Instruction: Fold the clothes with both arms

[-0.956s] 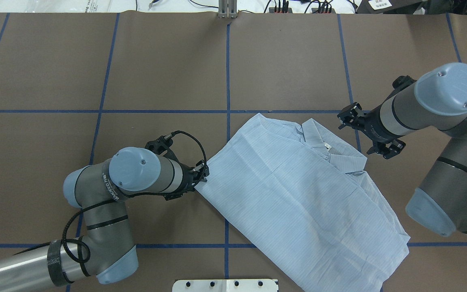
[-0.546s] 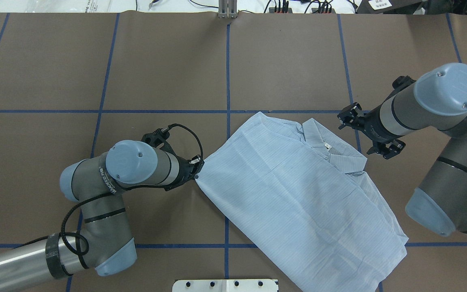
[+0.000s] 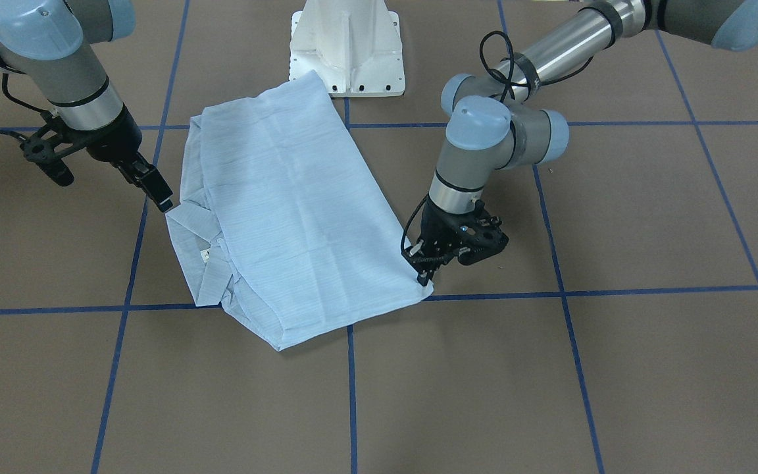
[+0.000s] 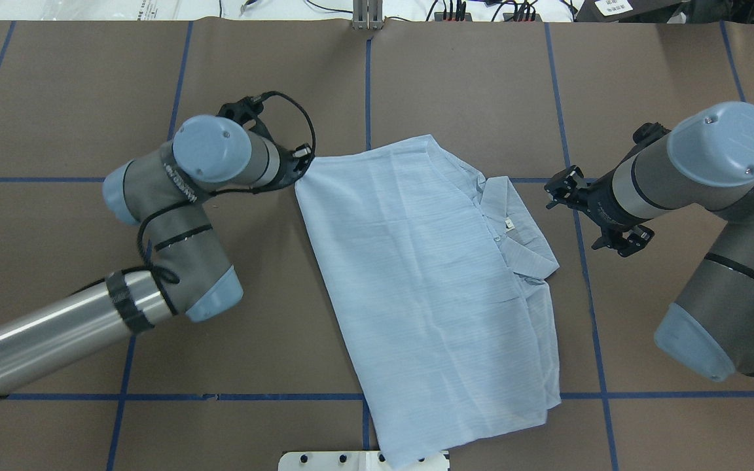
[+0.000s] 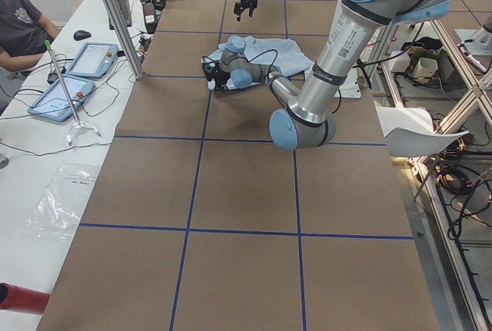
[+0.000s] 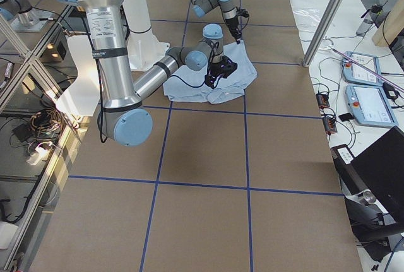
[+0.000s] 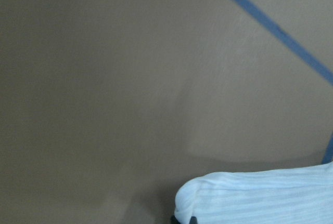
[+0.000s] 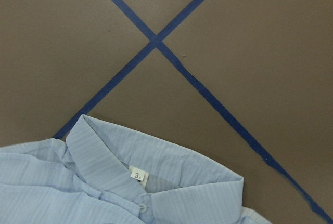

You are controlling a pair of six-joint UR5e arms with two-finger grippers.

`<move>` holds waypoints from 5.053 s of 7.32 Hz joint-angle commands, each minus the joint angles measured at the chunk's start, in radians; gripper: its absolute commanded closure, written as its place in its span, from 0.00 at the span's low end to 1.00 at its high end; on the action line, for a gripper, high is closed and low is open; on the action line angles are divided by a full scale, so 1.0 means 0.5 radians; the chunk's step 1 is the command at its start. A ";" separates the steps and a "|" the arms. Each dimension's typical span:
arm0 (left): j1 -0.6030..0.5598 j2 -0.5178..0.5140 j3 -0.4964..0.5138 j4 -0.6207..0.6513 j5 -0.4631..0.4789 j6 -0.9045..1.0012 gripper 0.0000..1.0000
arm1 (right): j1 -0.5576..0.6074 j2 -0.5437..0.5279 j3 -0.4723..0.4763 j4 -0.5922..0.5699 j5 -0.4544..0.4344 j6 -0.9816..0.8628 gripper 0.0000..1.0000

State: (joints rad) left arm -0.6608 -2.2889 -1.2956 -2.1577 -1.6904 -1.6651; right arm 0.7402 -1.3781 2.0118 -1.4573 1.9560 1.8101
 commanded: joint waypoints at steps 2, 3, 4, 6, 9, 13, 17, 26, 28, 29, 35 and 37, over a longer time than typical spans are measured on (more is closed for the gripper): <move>-0.212 -0.401 0.740 -0.381 0.006 0.198 1.00 | -0.005 0.004 -0.005 0.000 0.000 0.003 0.00; -0.212 -0.480 0.857 -0.445 0.003 0.198 1.00 | -0.011 0.004 -0.008 0.003 0.000 0.000 0.00; -0.212 -0.509 0.934 -0.501 0.003 0.198 1.00 | -0.017 0.007 -0.005 0.003 -0.003 0.003 0.00; -0.212 -0.512 0.944 -0.517 -0.003 0.271 0.45 | -0.084 0.016 -0.002 0.006 -0.083 0.006 0.00; -0.215 -0.335 0.653 -0.501 -0.143 0.284 0.43 | -0.170 0.151 -0.032 0.006 -0.089 0.018 0.00; -0.228 0.134 0.072 -0.477 -0.337 0.366 0.43 | -0.247 0.243 -0.020 0.000 -0.159 0.031 0.00; -0.225 0.606 -0.754 -0.119 -0.389 0.357 0.43 | -0.483 0.295 0.005 0.000 -0.368 0.316 0.00; -0.212 1.154 -1.318 -0.084 -0.519 0.382 0.40 | -0.983 0.342 -0.005 -0.028 -0.819 1.159 0.00; -0.209 1.154 -1.311 -0.084 -0.516 0.373 0.40 | -1.069 0.332 -0.038 -0.034 -0.847 1.233 0.00; -0.209 1.154 -1.317 -0.084 -0.515 0.373 0.40 | -1.072 0.342 -0.044 -0.061 -0.871 1.245 0.00; -0.203 1.139 -1.296 -0.084 -0.512 0.373 0.39 | -1.137 0.342 -0.097 -0.138 -0.881 1.246 0.02; -0.203 1.136 -1.293 -0.084 -0.512 0.373 0.39 | -1.137 0.351 -0.121 -0.141 -0.881 1.240 0.03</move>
State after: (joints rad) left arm -0.7624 -1.7206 -1.9431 -2.1997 -1.9466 -1.4788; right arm 0.1717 -1.2050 1.9564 -1.5272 1.5156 2.4323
